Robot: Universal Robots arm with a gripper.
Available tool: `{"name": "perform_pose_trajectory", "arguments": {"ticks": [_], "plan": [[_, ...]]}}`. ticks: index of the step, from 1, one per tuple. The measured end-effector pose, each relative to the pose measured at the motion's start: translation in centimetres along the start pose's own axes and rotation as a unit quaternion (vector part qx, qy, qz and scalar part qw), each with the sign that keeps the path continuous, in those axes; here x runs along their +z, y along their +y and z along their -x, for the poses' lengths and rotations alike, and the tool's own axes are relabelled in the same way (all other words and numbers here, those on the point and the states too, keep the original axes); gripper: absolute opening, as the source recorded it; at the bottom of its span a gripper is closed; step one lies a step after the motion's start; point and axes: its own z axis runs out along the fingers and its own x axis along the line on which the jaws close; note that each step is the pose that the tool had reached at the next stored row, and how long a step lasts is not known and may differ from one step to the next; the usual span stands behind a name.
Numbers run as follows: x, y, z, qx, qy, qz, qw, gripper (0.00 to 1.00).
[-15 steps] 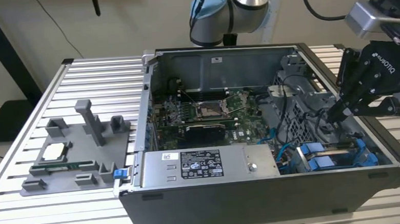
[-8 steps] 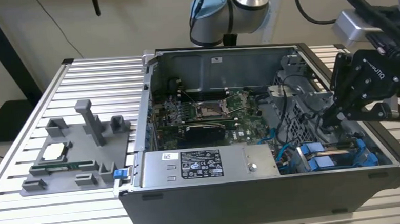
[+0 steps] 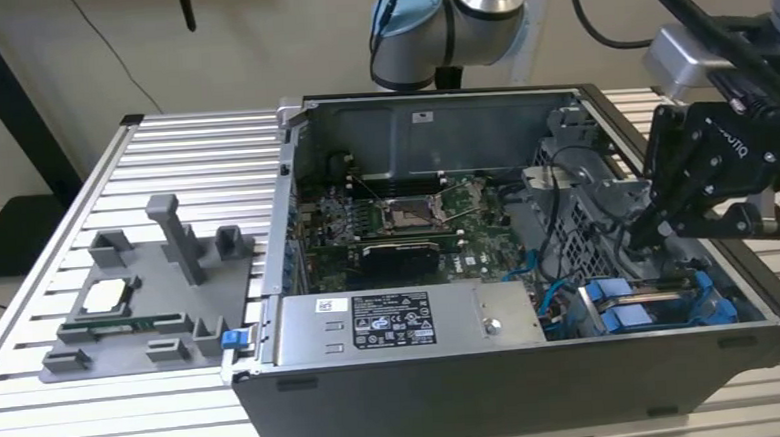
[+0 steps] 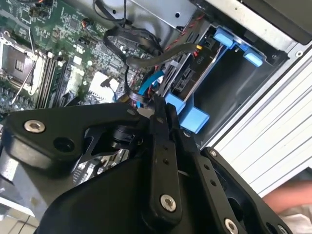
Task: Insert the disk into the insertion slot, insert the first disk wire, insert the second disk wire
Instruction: 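Insert the second disk wire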
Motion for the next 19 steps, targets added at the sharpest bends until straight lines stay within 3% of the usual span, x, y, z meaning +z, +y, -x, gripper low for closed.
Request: {"name": "perform_pose_trajectory", "arguments": {"ticks": [4,7,19], "plan": [[0.21,0.24,-0.05,-0.007,-0.002,-0.0209,0.9998,0.0],[0.45,0.4,-0.1,-0.01,-0.0033,-0.0332,0.9994,0.0],[0.94,0.36,-0.21,-0.01,-0.0037,-0.0364,0.9993,0.0]]}}
